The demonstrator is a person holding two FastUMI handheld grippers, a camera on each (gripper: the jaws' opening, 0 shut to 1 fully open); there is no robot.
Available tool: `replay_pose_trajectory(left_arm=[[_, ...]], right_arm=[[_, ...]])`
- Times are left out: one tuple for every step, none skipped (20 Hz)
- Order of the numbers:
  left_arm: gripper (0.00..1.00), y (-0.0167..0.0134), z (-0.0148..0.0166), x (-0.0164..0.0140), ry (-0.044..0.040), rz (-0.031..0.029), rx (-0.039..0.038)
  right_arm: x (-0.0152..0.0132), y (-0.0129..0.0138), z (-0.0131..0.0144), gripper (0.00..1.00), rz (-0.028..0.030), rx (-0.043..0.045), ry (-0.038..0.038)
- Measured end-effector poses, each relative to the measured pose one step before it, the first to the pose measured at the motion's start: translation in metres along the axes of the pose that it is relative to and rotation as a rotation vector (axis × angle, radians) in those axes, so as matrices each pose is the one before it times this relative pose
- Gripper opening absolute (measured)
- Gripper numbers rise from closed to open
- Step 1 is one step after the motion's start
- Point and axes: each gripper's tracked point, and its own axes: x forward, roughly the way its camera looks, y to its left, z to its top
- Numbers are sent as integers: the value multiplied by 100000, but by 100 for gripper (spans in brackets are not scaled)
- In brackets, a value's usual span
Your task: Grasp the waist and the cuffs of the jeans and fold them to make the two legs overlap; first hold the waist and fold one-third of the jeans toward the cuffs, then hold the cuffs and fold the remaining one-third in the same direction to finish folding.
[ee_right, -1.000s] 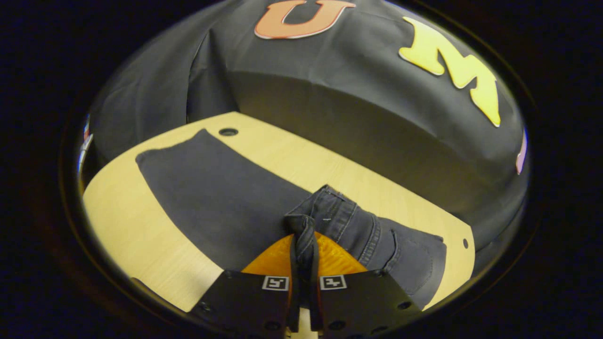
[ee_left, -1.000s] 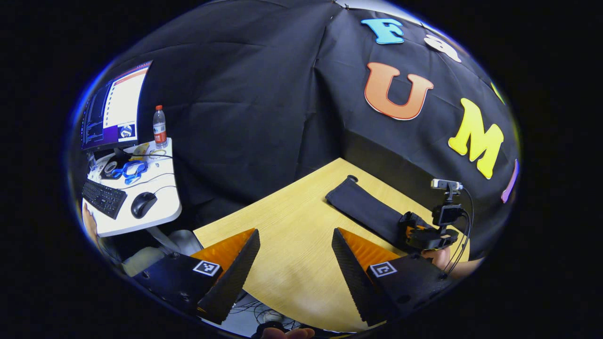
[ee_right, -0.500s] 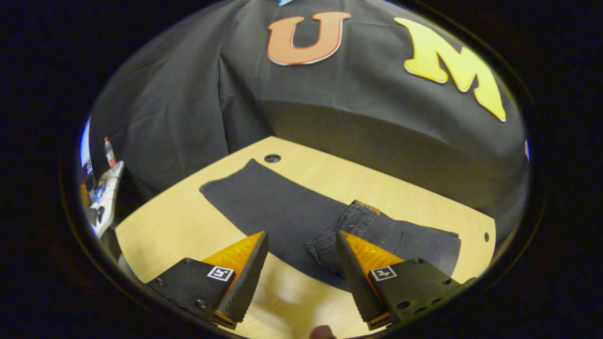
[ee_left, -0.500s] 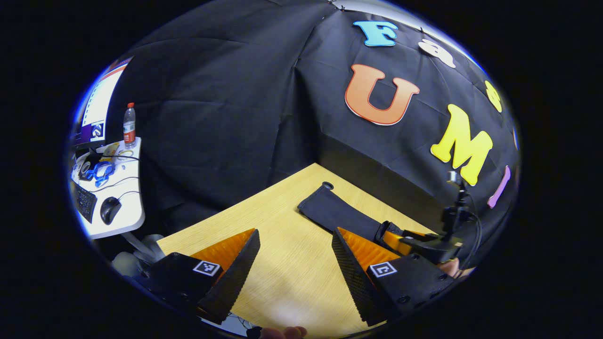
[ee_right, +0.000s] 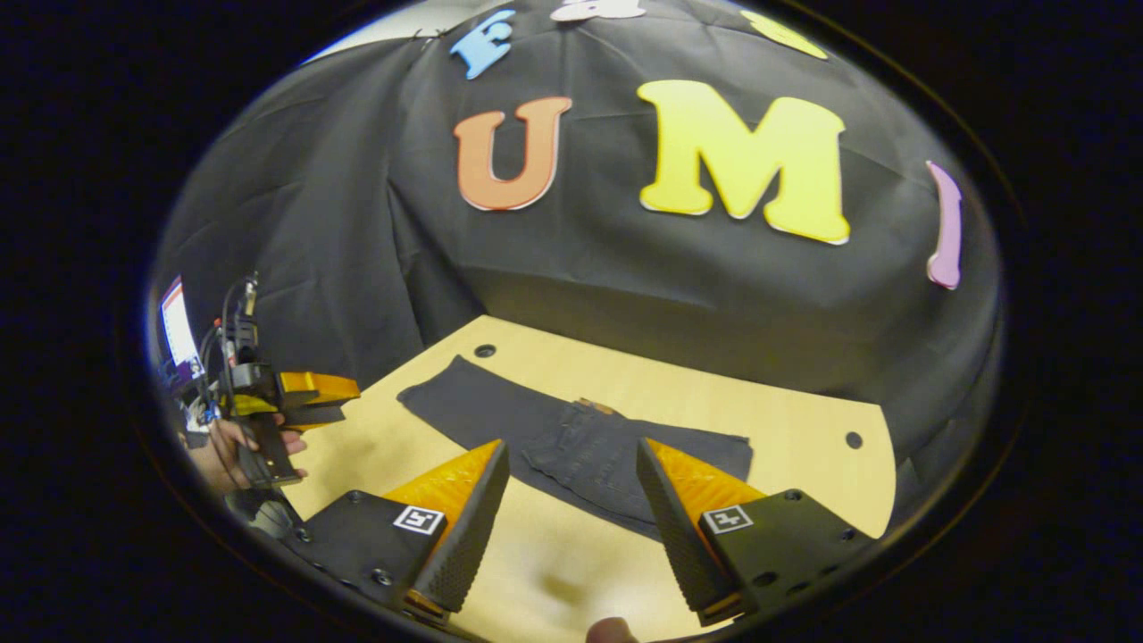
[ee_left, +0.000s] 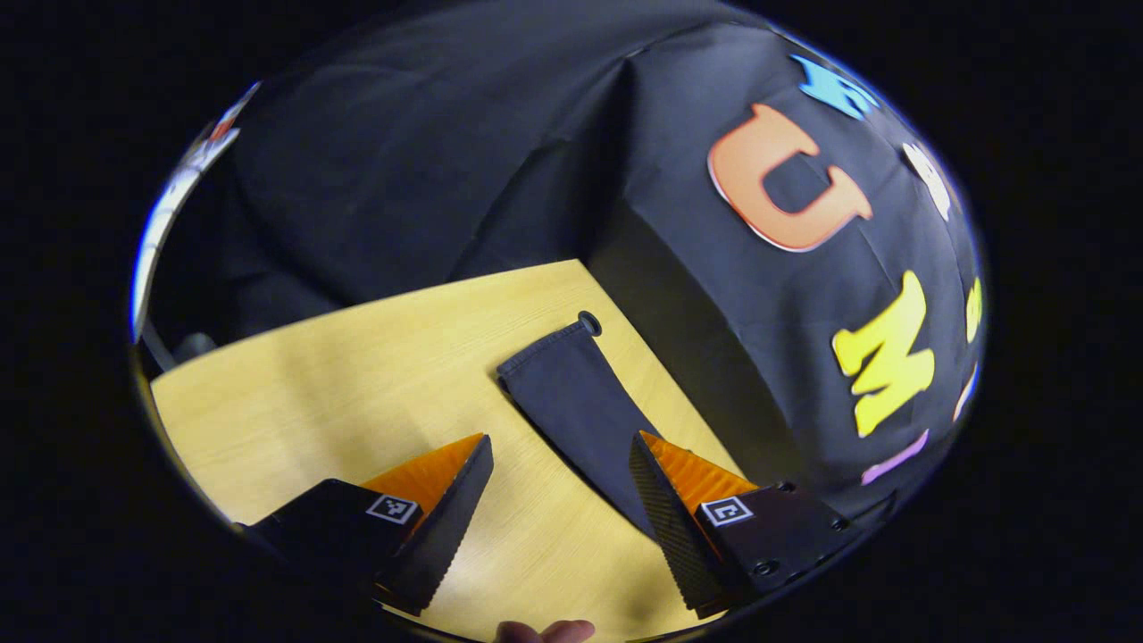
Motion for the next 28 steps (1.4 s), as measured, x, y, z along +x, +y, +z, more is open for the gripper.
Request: replay_pose_trajectory(left_arm=[[99,425,-235,1298,1933,-46,-6330],[99,451,-307,1150,2040,80,-6173],[99,273,498,250,1994,-1182,-5469],[99,-3,-217,1281,3621,-2455,-3564],[99,553,153,1037,671,159,-2458],[99,455,493,752,-537,-205,-1441],[100,423,453,1402,-466,-753,-1990],[99,59,213,931,-352,-515,-2307],[99,178,103,759,-228,330,-1543],[99,91,51,467,181,-390,-662],[99,-112,156,302,-521,-784,-218],[99,-126,88,70,-559,-292,1187],[99,-196,-68,422,-140,-69,1572],[99,-406,27,553,-237,-50,982],[99,-346,188,679,93,-10,872],[99,-157,113,377,-207,206,-249],[99,-402,424,696,-769,-364,-1820],[99,-332,244,330,-839,-1338,-2049],[99,-439,89,545,-227,-1772,-2216],[98,-342,101,358,-356,-1377,-735],[99,-181,-94,508,-138,-1069,135],[97,-19,-138,545,198,50,773],[95,-125,-228,376,454,-404,629],[89,6,-86,241,315,-232,345],[85,-162,-55,465,-35,-134,231],[80,-106,-173,174,754,-547,219],[78,-132,-105,-47,318,-679,326],[84,-202,104,-173,-483,-902,-132]], right_arm=[[-640,-1538,-229,88,-2490,2785,533],[-643,-1536,-194,89,-2540,2080,481],[-613,-1458,-213,89,-2006,1596,657],[-470,-1376,-288,88,-1850,937,818],[-154,-1252,-567,89,-3090,832,1429],[-390,-1439,-355,87,-2688,1470,1329],[-152,-1218,-258,88,-1943,1609,881],[-251,-933,-253,88,-1713,1195,686],[-139,-962,-340,89,-1793,162,725],[-79,-913,-345,90,-1555,6,755],[117,-506,-314,90,-1288,190,1001],[96,-355,-289,89,-644,666,926],[412,-89,-197,89,-490,581,1028],[258,26,-146,90,-28,510,631],[272,93,-209,90,276,249,672],[175,-9,-172,89,77,-269,529],[-24,73,-194,90,137,-348,597],[68,-20,-124,89,51,-385,495],[143,71,-147,90,-80,-489,658],[78,-102,-149,89,-492,-566,520],[132,75,-129,90,-304,-19,344],[46,-34,-94,89,-308,520,575],[97,-54,-220,89,-466,993,862],[38,-1,-129,89,-354,1304,724],[105,-52,-228,89,-299,1325,373],[47,-116,-149,89,-512,608,0],[-57,-184,-120,89,-612,182,-182],[-127,-87,105,90,-427,80,-417]])
